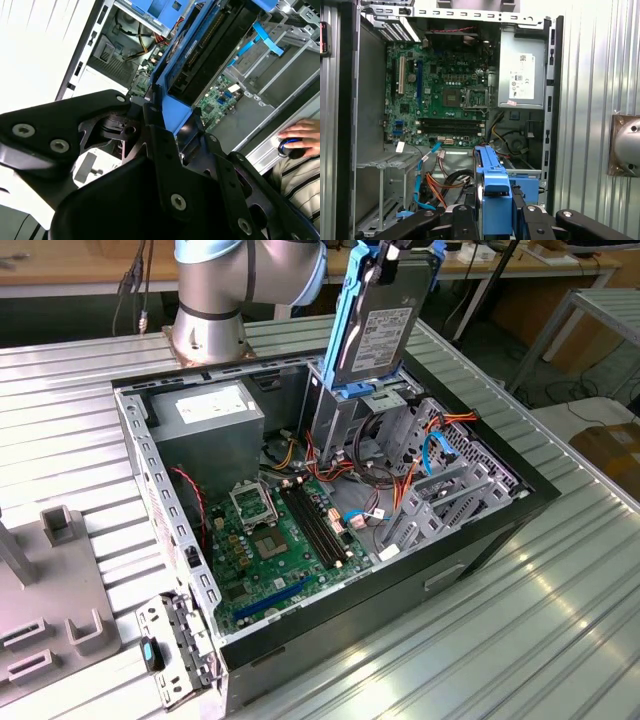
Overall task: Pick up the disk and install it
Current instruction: 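Pick up the disk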
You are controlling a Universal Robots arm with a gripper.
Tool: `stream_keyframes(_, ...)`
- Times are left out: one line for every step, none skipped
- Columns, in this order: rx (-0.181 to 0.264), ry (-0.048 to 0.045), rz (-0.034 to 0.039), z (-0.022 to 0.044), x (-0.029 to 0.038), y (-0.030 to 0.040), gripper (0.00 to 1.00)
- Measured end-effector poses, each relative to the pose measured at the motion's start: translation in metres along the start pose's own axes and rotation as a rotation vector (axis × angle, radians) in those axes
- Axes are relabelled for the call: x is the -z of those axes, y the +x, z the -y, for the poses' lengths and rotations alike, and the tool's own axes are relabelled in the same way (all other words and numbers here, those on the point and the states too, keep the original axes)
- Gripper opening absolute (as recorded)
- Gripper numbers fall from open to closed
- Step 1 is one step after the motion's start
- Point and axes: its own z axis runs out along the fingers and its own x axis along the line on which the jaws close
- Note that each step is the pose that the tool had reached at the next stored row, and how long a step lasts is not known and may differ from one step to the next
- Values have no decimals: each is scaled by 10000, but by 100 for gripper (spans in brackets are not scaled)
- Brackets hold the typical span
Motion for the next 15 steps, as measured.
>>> stream_keyframes(2, 0, 0, 9, 0, 0, 36)
stream_keyframes(1, 1, 1, 23, -1, 1, 36)
stream_keyframes(1, 0, 1, 65, -2, 3, 36)
stream_keyframes(0, 0, 0, 104, -2, 5, 36)
stream_keyframes(0, 0, 0, 155, -4, 7, 36)
stream_keyframes(1, 0, 0, 202, -4, 10, 36)
stream_keyframes(0, 0, -1, 251, -5, 12, 36)
stream_keyframes(0, 0, -1, 318, -6, 15, 36)
stream_keyframes(-1, 0, 0, 389, -8, 18, 36)
stream_keyframes(0, 0, 0, 485, -10, 23, 36)
stream_keyframes(1, 0, 0, 567, -11, 27, 36)
stream_keyframes(0, -1, -1, 648, -13, 31, 36)
stream_keyframes(0, -1, 1, 696, -14, 33, 36)
stream_keyframes(0, -1, 1, 732, -15, 35, 36)
stream_keyframes(-1, -1, 0, 793, -16, 37, 36)
